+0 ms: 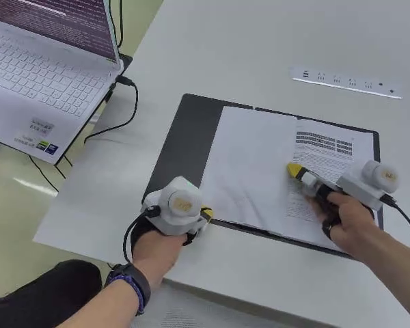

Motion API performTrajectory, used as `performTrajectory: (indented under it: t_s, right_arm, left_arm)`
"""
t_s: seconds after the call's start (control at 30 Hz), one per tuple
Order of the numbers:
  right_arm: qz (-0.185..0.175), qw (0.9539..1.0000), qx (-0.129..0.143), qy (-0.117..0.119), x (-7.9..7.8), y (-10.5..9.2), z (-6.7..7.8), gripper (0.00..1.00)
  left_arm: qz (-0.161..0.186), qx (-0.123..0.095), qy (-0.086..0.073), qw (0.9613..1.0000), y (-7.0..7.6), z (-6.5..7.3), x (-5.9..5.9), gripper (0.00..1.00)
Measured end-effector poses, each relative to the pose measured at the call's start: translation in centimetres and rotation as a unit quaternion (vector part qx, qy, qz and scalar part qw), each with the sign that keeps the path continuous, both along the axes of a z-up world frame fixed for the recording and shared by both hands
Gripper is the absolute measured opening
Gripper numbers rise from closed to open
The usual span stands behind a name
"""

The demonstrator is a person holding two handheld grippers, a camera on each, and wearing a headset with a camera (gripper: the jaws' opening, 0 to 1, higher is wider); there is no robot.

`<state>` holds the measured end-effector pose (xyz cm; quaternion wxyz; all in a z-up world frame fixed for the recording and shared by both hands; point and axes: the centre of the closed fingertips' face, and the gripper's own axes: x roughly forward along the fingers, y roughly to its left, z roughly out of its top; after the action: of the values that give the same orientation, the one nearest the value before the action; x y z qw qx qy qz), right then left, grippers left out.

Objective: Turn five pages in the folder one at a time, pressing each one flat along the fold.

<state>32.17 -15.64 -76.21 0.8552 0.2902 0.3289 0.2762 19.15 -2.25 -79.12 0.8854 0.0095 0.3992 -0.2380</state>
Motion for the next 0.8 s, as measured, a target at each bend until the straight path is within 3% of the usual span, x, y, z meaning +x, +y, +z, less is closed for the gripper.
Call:
performTrajectory:
  t_s: [0.4, 0.6, 0.7, 0.8]
  right_arm:
    - [-0.022, 0.9996, 0.007, -0.016, 3.4, 0.1, 0.1, 0.0]
    - [-0.057, 0.9981, 0.012, -0.021, 5.8, -0.2, 0.2, 0.0]
    - [-0.079, 0.9964, 0.023, -0.019, 6.9, -0.6, 0.2, 0.0]
    - [-0.093, 0.9949, 0.032, -0.022, 7.7, -0.9, 0.3, 0.0]
  left_arm:
    - [-0.005, -0.004, 0.009, 0.9999, -0.1, -0.2, 0.1, 0.0]
    - [-0.01, -0.002, 0.011, 0.9999, -0.1, -0.2, 0.1, 0.0]
    - [0.008, -0.023, 0.025, 0.9994, 0.0, -0.3, 0.1, 0.0]
    - [0.009, -0.029, 0.031, 0.999, 0.0, -0.3, 0.2, 0.0]
